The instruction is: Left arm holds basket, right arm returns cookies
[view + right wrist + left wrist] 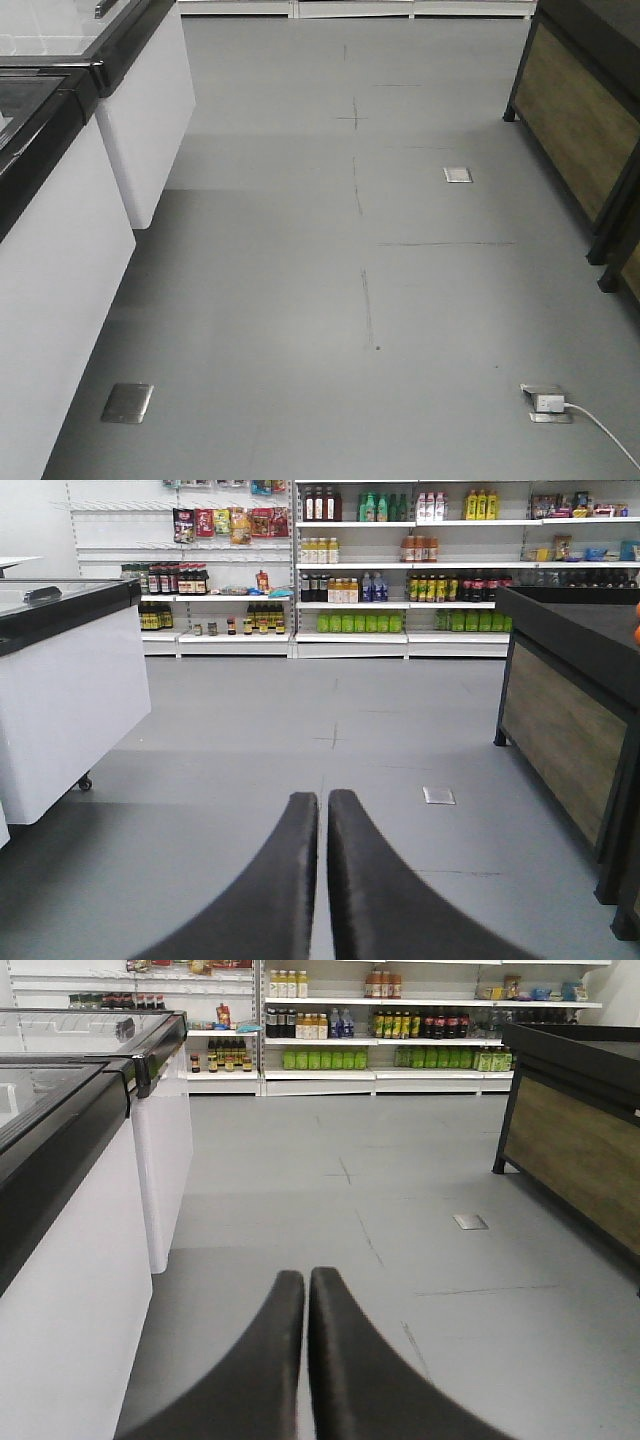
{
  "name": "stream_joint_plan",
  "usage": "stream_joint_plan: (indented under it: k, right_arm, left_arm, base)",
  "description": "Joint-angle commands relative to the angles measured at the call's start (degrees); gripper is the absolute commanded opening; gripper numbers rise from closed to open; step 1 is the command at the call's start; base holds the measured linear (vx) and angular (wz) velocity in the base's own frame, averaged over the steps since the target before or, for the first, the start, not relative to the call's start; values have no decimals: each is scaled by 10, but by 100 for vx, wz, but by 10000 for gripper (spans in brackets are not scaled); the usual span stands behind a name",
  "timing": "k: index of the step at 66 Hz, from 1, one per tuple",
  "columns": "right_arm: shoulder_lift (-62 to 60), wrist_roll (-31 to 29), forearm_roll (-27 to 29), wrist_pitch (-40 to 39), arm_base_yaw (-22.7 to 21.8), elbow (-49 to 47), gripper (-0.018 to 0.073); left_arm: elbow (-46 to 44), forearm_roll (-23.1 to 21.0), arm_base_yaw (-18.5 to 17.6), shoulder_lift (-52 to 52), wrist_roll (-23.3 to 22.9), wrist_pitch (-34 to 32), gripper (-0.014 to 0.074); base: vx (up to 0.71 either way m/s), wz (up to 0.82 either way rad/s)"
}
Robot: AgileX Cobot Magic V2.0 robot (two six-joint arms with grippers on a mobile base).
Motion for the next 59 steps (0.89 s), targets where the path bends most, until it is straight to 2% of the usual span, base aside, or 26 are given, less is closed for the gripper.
stream_joint_plan:
  k: [1, 24, 35, 46, 59]
  right_arm:
    - [-7, -4, -2, -41, -4, 10, -6]
    - [-7, -4, -2, -41, -4, 10, -6]
    - [-7, -4, -2, -41, -4, 10, -6]
    - [-7, -4, -2, -41, -4, 10, -6]
    - [-7, -4, -2, -41, -4, 10, -6]
  left_arm:
    - [-18, -5, 1, -10, -6, -43, -6]
    - [-23, -5, 1, -10, -6, -47, -6]
    - [-37, -5, 1, -8, -6, -91, -6]
    - [-93, -5, 1, 17, -6, -70, -6]
    - [-201, -5, 1, 105, -6, -21, -6]
  base:
    - [0, 0]
    - [0, 0]
    - [0, 0]
    - [0, 0]
    - [0, 0]
